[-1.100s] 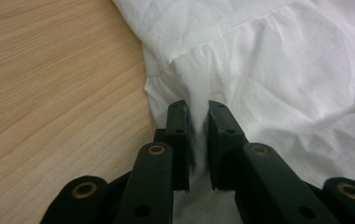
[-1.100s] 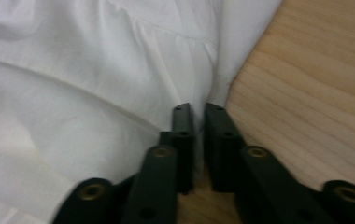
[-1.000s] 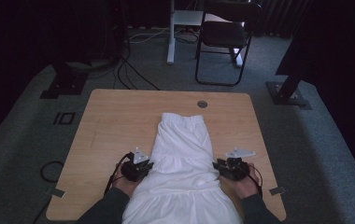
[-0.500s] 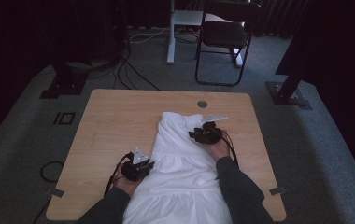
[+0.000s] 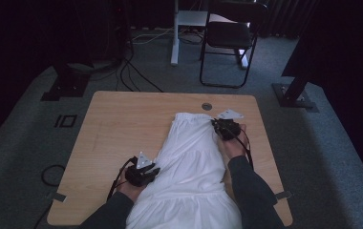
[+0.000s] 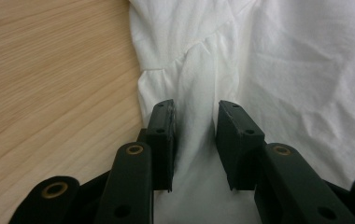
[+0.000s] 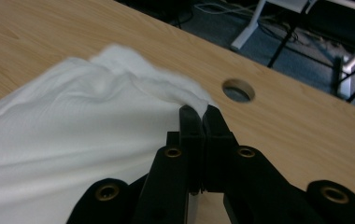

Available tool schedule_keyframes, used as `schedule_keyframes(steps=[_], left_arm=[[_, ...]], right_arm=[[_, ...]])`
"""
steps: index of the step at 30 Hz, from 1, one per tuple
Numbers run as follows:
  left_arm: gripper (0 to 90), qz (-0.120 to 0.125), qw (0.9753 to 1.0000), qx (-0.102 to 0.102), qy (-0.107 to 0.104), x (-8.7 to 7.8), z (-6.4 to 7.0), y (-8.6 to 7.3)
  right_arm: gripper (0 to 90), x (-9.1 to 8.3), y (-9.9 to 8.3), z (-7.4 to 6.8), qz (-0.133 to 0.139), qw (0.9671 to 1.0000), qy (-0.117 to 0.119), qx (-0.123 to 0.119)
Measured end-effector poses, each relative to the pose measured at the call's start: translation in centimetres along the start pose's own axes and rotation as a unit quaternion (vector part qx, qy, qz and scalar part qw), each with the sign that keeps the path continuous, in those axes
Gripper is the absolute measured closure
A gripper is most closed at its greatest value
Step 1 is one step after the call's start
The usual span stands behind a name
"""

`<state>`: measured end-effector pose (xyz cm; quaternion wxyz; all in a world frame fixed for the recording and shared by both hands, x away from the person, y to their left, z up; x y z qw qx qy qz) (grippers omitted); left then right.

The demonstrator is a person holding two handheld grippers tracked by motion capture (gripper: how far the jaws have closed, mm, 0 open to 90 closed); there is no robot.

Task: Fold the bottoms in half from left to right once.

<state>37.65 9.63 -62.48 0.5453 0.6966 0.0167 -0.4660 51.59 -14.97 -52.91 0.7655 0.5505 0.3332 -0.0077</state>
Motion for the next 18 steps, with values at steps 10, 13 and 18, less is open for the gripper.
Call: schedule_keyframes(steps=[10,13,18], left_arm=[[67.9,-0.018,0.9997,0.016,-0.010,-0.3,0.8,-0.3],[60.8,-0.029,0.9991,0.029,-0.007,-0.6,0.4,0.3],[52.6,0.010,0.9998,0.014,-0.010,-1.3,-1.1,4.7]], right_arm=[[64.3,4.6,-8.1,-0.8,-0.100,0.9908,0.064,0.065],[63.0,4.5,-8.1,-0.8,-0.109,0.9898,0.065,0.066],[63.1,4.7,-8.0,-0.9,-0.118,0.9888,0.060,0.069]])
Point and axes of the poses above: each handheld gripper's, and its own axes: x roughly forward along the jaws, y roughly out of its top, z roughly to its right, the point moved 10 cm from there along x, roughly forward along the jaws, and after that the axes turned 3 degrees about -x, right-handed, at the moved point
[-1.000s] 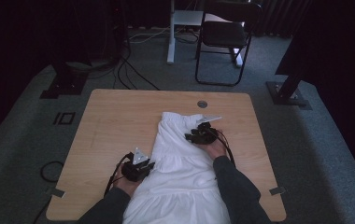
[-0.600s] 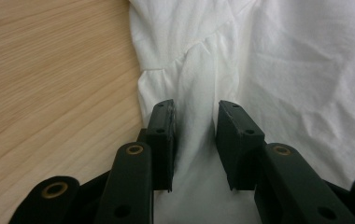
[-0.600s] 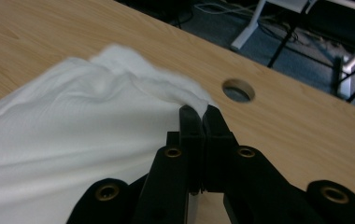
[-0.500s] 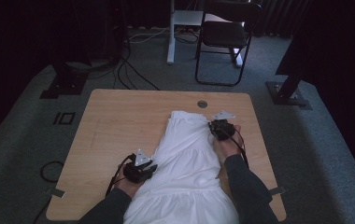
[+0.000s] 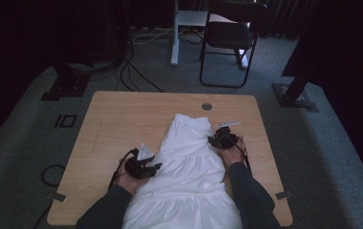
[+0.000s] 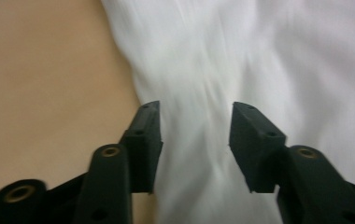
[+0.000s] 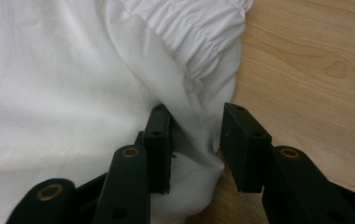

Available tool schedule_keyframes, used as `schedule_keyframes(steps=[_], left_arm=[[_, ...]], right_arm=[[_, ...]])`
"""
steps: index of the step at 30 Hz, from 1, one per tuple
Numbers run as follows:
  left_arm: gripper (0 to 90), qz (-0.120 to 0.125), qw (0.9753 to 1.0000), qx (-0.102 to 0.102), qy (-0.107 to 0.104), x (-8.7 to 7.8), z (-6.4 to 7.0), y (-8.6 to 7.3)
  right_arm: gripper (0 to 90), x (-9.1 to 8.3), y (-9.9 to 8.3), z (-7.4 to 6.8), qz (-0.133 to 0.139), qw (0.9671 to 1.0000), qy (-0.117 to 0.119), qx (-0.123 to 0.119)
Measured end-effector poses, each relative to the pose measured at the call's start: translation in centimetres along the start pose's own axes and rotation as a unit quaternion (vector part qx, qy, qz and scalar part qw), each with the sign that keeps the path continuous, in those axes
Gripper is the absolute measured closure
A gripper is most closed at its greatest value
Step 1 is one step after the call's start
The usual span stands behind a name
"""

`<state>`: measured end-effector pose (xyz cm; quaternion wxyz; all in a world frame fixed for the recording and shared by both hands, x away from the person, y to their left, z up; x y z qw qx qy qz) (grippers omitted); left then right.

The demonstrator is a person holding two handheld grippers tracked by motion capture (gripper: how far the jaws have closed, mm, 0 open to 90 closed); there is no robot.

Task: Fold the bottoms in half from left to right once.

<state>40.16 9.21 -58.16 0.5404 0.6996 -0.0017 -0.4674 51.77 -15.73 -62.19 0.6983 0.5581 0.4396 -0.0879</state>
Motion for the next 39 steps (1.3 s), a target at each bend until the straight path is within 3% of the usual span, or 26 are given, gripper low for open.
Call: schedule_keyframes(steps=[3,7,8,9,11,12,13,14,15,16,20,24,27,31,34,36,38,39], left_arm=[[47.3,0.003,0.9999,-0.013,0.002,1.7,-1.7,3.4],[45.0,-0.016,0.9994,-0.027,0.017,5.9,-3.1,5.8],[44.8,-0.016,0.9994,-0.027,0.017,5.9,-3.1,5.8],[44.8,-0.042,0.9987,-0.024,0.015,8.5,-3.4,5.7],[45.9,-0.075,0.9965,-0.032,0.017,10.3,-3.7,4.6],[46.8,-0.068,0.9970,-0.036,0.014,10.7,-3.6,4.4],[48.7,-0.062,0.9970,-0.045,0.009,10.6,-3.6,4.3],[55.1,-0.062,0.9970,-0.045,0.009,10.6,-3.6,4.3],[55.1,-0.069,0.9969,-0.037,-0.007,9.8,-3.1,3.7],[72.6,-0.074,0.9970,-0.022,-0.008,9.4,-3.0,3.3],[79.2,-0.064,0.9973,-0.026,-0.025,7.3,-1.9,1.3],[79.3,-0.049,0.9978,-0.034,-0.029,4.9,-0.4,-1.0],[79.1,-0.038,0.9981,-0.036,-0.032,3.3,1.0,-2.7],[78.4,-0.037,0.9985,-0.022,-0.033,2.0,2.5,-3.9],[71.6,-0.051,0.9981,-0.008,-0.034,1.8,3.0,-4.0],[61.1,-0.055,0.9980,-0.009,-0.028,1.7,2.7,-3.6],[55.8,-0.049,0.9983,-0.012,-0.028,1.5,2.5,-3.2],[55.8,-0.017,0.9994,-0.020,-0.024,0.9,1.5,-1.3]], right_arm=[[63.4,0.1,0.1,-0.1,0.008,1.0000,0.000,-0.004],[64.7,0.3,0.2,-0.3,0.012,0.9999,-0.001,-0.003],[64.7,0.3,0.2,-0.3,0.012,0.9999,-0.001,-0.003],[64.8,0.3,0.3,-0.3,0.012,0.9999,-0.001,-0.003],[65.0,0.3,0.3,-0.3,0.012,0.9999,0.000,-0.003],[65.0,0.3,0.2,-0.3,0.012,0.9999,0.001,-0.003],[65.3,0.3,0.2,-0.4,0.012,0.9999,0.001,-0.005],[65.3,0.3,0.2,-0.4,0.012,0.9999,0.001,-0.005],[65.7,0.2,0.1,-0.5,0.012,0.9999,0.003,-0.008],[66.3,0.0,-0.1,-0.7,0.013,0.9998,0.006,-0.011],[67.6,-0.7,-0.9,-1.8,0.012,0.9997,0.014,-0.019],[67.5,-2.3,-2.6,-4.2,0.008,0.9987,0.037,-0.034],[67.5,-3.5,-4.1,-5.8,0.020,0.9978,0.042,-0.048],[67.5,-4.0,-4.7,-6.7,0.024,0.9969,0.046,-0.058],[67.5,-3.9,-4.6,-6.7,0.026,0.9967,0.050,-0.059],[67.5,-3.9,-4.6,-6.7,0.026,0.9968,0.048,-0.058],[67.5,-3.9,-4.6,-6.7,0.026,0.9968,0.048,-0.059],[67.6,-3.9,-4.6,-6.7,0.026,0.9967,0.049,-0.059]])
Point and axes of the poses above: each handheld gripper's, and its own axes: x roughly forward along the jaws, y roughly out of its top, z roughly to its right, the point moved 10 cm from there along x, roughly forward along the jaws, and after that the axes turned 3 degrees about -x, right-handed, at the moved point
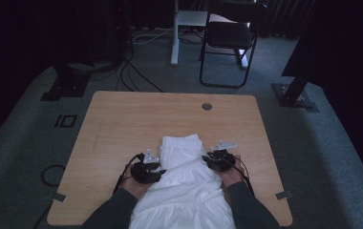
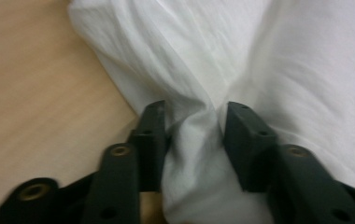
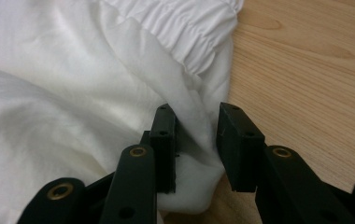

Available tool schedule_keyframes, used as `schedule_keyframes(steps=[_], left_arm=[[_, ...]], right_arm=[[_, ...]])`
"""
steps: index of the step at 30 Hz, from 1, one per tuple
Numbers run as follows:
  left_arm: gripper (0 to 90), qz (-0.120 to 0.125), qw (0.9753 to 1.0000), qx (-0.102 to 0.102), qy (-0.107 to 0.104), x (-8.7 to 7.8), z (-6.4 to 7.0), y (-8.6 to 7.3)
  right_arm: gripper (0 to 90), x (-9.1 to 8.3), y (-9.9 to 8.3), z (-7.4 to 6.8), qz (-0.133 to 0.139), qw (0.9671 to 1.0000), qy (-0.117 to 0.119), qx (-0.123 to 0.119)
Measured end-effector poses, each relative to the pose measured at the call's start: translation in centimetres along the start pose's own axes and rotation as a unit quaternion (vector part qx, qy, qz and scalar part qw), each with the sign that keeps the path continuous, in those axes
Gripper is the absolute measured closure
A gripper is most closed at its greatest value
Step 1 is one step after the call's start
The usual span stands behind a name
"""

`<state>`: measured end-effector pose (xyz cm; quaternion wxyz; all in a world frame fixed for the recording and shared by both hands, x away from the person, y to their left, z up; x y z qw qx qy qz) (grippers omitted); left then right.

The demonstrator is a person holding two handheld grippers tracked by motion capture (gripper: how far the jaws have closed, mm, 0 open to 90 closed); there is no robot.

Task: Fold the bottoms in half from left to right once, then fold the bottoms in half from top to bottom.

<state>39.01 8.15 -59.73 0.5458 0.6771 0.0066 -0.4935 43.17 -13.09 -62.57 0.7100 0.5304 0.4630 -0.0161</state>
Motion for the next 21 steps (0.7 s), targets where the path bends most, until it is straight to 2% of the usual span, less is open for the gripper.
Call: schedule_keyframes(steps=[1,3,4,5,6,7,9,13,14,17,18,20,21], left_arm=[[49.7,0.011,0.9999,-0.005,0.003,-0.3,-0.4,0.8],[45.7,0.031,0.9994,-0.011,0.011,-0.5,-1.1,2.5],[43.7,0.031,0.9994,-0.011,0.011,-0.5,-1.1,2.5],[43.7,0.034,0.9992,-0.010,0.016,-0.4,-1.4,3.3],[41.8,0.032,0.9992,-0.008,0.022,0.2,-1.9,4.3],[38.1,0.027,0.9993,-0.006,0.026,0.8,-2.1,4.7],[36.9,0.014,0.9994,-0.009,0.031,2.6,-2.6,5.2],[32.6,-0.020,0.9990,-0.027,0.031,5.9,-3.1,4.5],[32.6,-0.032,0.9985,-0.038,0.020,6.5,-3.0,4.1],[33.8,-0.045,0.9979,-0.037,0.029,7.1,-3.3,3.7],[35.6,-0.041,0.9980,-0.038,0.029,7.1,-3.4,3.7],[45.5,-0.044,0.9978,-0.039,0.031,6.9,-3.5,3.7],[49.1,-0.046,0.9979,-0.033,0.031,7.0,-3.4,3.7]], right_arm=[[68.2,0.1,0.0,0.0,0.002,1.0000,0.002,0.001],[68.8,0.1,0.1,0.1,0.004,1.0000,0.004,0.001],[68.9,0.1,0.1,0.1,0.003,1.0000,0.004,0.001],[68.9,0.1,0.1,0.1,0.003,1.0000,0.004,0.001],[69.0,0.1,0.1,0.1,0.004,1.0000,0.004,0.001],[69.0,0.1,0.1,0.1,0.003,1.0000,0.004,0.001],[69.0,0.1,0.1,0.1,0.003,1.0000,0.004,0.001],[69.0,0.1,0.1,0.1,0.004,1.0000,0.004,0.002],[69.0,0.1,0.1,0.1,0.005,1.0000,0.004,0.001],[69.0,0.1,0.1,0.1,0.005,1.0000,0.005,0.001],[69.0,0.1,0.1,0.1,0.005,1.0000,0.004,0.002],[68.7,0.1,0.1,0.1,0.004,1.0000,0.004,0.004],[67.3,0.1,0.1,0.1,0.001,1.0000,0.006,0.005]])
Point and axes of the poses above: each handheld gripper's, and its own axes: x roughly forward along the jaws, y roughly out of its top, z roughly to its right, the point moved 10 cm from there along x, roughly forward along the jaws, and after that the axes turned 3 degrees about -x, right-handed, at the moved point
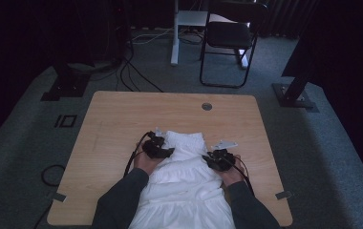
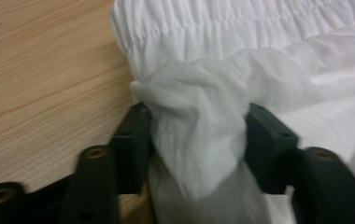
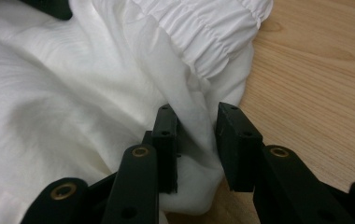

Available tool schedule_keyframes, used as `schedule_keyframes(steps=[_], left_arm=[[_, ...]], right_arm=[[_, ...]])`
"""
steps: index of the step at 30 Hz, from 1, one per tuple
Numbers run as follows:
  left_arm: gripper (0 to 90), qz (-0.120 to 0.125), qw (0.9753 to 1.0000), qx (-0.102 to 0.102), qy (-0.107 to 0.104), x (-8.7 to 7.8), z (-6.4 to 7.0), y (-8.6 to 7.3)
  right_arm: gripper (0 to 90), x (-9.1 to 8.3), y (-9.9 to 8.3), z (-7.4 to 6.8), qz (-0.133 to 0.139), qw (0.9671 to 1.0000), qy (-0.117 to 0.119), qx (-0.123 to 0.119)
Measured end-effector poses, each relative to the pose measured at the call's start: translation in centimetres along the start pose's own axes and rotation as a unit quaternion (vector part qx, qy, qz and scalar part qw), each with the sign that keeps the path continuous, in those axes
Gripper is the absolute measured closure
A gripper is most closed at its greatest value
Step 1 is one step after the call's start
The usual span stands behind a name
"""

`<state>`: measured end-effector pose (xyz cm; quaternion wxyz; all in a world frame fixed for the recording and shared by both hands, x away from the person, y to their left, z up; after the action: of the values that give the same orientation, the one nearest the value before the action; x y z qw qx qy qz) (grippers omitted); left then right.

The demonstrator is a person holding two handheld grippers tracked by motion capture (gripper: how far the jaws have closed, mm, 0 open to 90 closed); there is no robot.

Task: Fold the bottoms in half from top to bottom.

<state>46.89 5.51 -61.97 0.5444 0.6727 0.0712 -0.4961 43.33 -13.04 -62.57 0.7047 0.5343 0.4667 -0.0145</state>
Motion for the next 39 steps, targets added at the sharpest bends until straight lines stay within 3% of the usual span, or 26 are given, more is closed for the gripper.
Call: schedule_keyframes(steps=[2,3,4,5,6,8,10,13,14,15,20,23,25,26,32,33,34,36,37,39], left_arm=[[52.3,-0.001,0.9998,0.015,0.012,0.0,0.1,0.0],[52.9,-0.001,0.9998,0.015,0.012,0.0,0.1,0.0],[52.9,0.001,0.9998,0.015,0.012,0.1,0.1,0.0],[53.2,0.006,0.9998,0.014,0.012,0.1,0.1,-0.1],[53.2,0.006,0.9998,0.014,0.012,0.1,0.1,-0.1],[53.2,0.009,0.9998,0.014,0.013,0.1,0.1,-0.1],[53.2,0.009,0.9997,0.015,0.014,0.1,0.1,-0.1],[53.2,0.012,0.9997,0.015,0.014,0.1,0.1,-0.1],[53.2,0.013,0.9997,0.014,0.014,0.1,0.2,-0.1],[53.2,0.014,0.9997,0.014,0.014,0.1,0.2,-0.1],[53.2,0.014,0.9997,0.014,0.013,0.1,0.1,-0.1],[53.2,0.015,0.9997,0.013,0.013,0.1,0.2,-0.1],[53.4,0.015,0.9997,0.013,0.011,0.1,0.2,-0.1],[53.4,0.015,0.9997,0.014,0.012,0.1,0.2,-0.1],[61.1,0.014,0.9998,0.017,0.001,0.1,0.7,-0.1],[71.1,0.014,0.9996,0.018,-0.015,0.1,1.0,-0.1],[75.7,0.014,0.9996,0.018,-0.015,0.1,1.0,-0.1],[78.2,0.014,0.9995,0.014,-0.024,0.1,1.2,-0.1],[80.9,0.015,0.9994,0.015,-0.027,0.1,1.2,-0.1],[81.7,0.014,0.9993,0.014,-0.032,0.1,1.0,0.1]], right_arm=[[55.4,-0.1,0.1,-0.1,-0.015,0.9997,0.017,0.004],[55.4,-0.1,0.1,-0.1,-0.015,0.9997,0.017,0.004],[49.3,-0.2,0.1,0.0,-0.031,0.9994,0.018,0.004],[38.9,-0.9,1.1,0.7,-0.013,0.9997,0.011,0.015],[38.9,-0.9,1.1,0.7,-0.013,0.9997,0.011,0.015],[31.8,-1.3,2.4,1.0,0.016,0.9986,0.026,0.044],[26.4,-0.9,3.2,1.0,0.020,0.9981,0.036,0.046],[18.1,1.6,2.9,0.9,-0.025,0.9989,0.033,0.022],[18.1,1.6,2.9,0.9,-0.025,0.9989,0.033,0.022],[16.5,2.4,2.8,0.7,-0.033,0.9991,0.025,0.000],[13.9,3.5,2.8,0.8,-0.052,0.9983,0.014,-0.021],[21.7,3.8,3.1,1.1,-0.047,0.9985,0.007,-0.026],[45.5,3.5,3.4,0.9,-0.045,0.9983,0.016,-0.033],[45.5,3.5,3.4,0.9,-0.045,0.9983,0.016,-0.033],[76.9,3.5,3.8,0.6,-0.051,0.9982,0.029,-0.014],[79.6,3.6,3.8,0.5,-0.051,0.9981,0.034,-0.008],[79.6,3.6,3.8,0.5,-0.051,0.9981,0.034,-0.008],[80.8,3.6,3.9,0.6,-0.050,0.9978,0.043,0.002],[81.4,3.6,3.9,0.8,-0.047,0.9972,0.055,0.019],[81.5,3.5,4.0,0.9,-0.044,0.9972,0.057,0.022]])
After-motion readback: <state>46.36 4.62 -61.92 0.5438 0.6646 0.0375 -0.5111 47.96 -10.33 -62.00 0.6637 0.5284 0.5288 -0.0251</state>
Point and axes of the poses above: each handheld gripper's, and its own axes: x roughly forward along the jaws, y roughly out of its top, z roughly to its right, the point moved 10 cm from there along x, roughly forward along the jaws, and after that the axes turned 3 degrees about -x, right-handed, at the moved point
